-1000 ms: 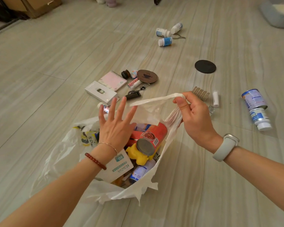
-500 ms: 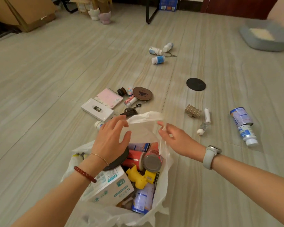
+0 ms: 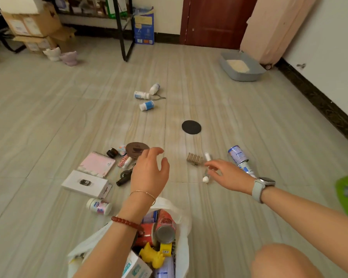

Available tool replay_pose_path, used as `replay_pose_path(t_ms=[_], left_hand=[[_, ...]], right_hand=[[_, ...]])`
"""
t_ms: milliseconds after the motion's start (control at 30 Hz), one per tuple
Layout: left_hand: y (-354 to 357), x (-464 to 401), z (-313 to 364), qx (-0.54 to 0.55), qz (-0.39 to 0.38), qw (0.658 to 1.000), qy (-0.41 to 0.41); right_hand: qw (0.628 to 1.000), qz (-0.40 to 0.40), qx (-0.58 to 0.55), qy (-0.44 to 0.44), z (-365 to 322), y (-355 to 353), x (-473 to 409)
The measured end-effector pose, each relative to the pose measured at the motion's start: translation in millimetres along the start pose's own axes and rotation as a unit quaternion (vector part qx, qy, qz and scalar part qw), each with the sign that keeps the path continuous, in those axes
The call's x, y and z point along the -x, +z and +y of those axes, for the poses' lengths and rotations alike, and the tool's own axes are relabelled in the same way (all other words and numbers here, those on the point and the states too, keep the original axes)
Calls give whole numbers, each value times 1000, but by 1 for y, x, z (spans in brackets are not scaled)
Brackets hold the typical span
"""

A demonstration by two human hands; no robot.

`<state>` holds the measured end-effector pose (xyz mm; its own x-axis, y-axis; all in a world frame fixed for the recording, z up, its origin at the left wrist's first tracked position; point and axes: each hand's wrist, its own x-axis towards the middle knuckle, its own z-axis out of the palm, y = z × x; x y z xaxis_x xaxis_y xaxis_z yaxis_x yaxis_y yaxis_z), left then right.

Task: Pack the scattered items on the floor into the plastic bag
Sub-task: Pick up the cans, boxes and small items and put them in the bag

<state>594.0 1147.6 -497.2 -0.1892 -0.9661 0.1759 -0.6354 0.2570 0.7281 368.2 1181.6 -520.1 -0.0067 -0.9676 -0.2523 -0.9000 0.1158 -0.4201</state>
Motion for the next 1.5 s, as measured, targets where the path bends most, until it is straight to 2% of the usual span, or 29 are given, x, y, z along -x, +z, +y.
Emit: replay_pose_path(t_ms=[100, 233, 400, 533, 700, 800, 933, 1000, 1100, 1200, 1300, 1333, 1400, 1500], left_hand=[[48, -20, 11, -18, -58, 998, -33], [145, -53, 12, -53, -130, 987, -82], [284, -71, -10, -86, -222, 945, -223], [366, -79, -24, -100, -222, 926, -288], [402, -72, -46, -194, -187, 932, -244], [395, -67, -45, -181, -199, 928, -259], [357, -61, -30, -161, -176, 943, -234], [329, -58, -18, -165, -161, 952, -201], [283, -44, 3, -148, -143, 963, -175], [237, -11, 25, -116, -122, 973, -158], [177, 38, 41, -28, -148, 966, -209], [153, 57, 45, 16, -153, 961, -230], [107, 100, 43, 92, -117, 950, -274], [57, 172, 29, 135, -78, 929, -337]], right_hand=[[999, 4, -7, 48, 55, 7, -23], [995, -20, -41, 87, 136, 26, -76], [988, -48, -88, 119, 215, 64, -158], [989, -65, -84, 99, 243, 98, -217], [998, -20, -26, 51, 249, 129, -248], [999, -21, -17, 32, 251, 131, -242], [981, -2, -186, 52, 253, 119, -208], [971, 5, -237, 27, 245, 115, -189], [954, -29, -296, -23, 217, 113, -163], [944, -69, -308, -97, 181, 112, -135], [926, -93, -311, -191, 152, 108, -99], [915, -105, -315, -227, 142, 105, -86], [884, -145, -323, -304, 119, 99, -61], [836, -210, -270, -430, 85, 97, -27]])
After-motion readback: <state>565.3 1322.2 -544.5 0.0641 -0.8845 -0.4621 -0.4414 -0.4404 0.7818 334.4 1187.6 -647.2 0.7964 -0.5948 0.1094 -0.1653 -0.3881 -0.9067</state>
